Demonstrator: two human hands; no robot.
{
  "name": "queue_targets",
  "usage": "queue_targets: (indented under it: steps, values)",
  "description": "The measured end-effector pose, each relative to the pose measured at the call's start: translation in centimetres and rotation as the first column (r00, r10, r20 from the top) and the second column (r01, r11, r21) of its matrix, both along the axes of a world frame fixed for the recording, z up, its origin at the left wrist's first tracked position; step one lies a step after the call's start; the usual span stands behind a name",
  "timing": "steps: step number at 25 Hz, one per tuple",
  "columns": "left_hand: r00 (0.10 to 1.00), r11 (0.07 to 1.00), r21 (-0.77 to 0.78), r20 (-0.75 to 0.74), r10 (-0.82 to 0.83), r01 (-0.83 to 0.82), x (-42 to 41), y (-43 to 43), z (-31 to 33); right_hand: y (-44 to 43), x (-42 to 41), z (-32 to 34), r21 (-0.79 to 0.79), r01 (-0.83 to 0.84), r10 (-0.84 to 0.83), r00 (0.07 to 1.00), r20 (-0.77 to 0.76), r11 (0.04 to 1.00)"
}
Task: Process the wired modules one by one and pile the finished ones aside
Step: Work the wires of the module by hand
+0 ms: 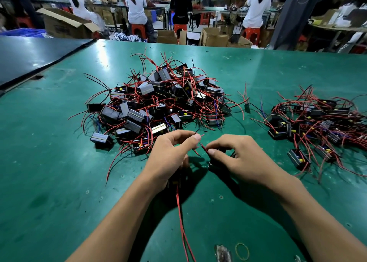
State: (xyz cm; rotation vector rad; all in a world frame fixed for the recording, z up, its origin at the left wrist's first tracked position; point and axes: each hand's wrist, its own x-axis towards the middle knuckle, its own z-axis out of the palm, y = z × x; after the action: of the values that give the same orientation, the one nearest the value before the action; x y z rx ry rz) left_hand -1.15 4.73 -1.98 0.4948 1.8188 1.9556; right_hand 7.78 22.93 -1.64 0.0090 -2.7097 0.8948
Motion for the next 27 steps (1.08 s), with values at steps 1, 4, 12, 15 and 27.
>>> queue_targets:
  steps: [1, 4, 12, 15, 27]
  values:
    - [1.000, 1.000, 0.000, -0.014, 0.000, 0.000, 0.0, -0.1, 0.0, -0.1, 0.0, 0.0, 0.003, -0.013, 0.013, 1.000, 0.002, 1.000]
    - [0.999, 1.000, -0.027, -0.053, 0.012, -0.014, -0.4, -0.2, -0.3, -0.3, 0.1, 0.1, 0.020, -0.024, 0.025, 1.000, -0.007, 0.999]
    - [0.999, 0.999, -0.017, 0.015, -0.039, 0.039, -0.4, 0.1, -0.3, -0.9, 0.1, 0.2, 0.054, -0.043, 0.045, 0.999, -0.022, 0.998]
    - [0.998, 0.998, -0.030, 0.032, -0.048, 0.049, -0.4, 0.0, -0.2, -1.0, 0.0, 0.1, 0.031, -0.019, 0.020, 0.999, -0.027, 0.999]
    - [0.995, 0.997, -0.073, -0.098, -0.006, -0.001, 0.3, -0.1, 0.2, -1.4, 0.2, 0.5, 0.064, -0.039, 0.044, 0.996, -0.072, 0.997]
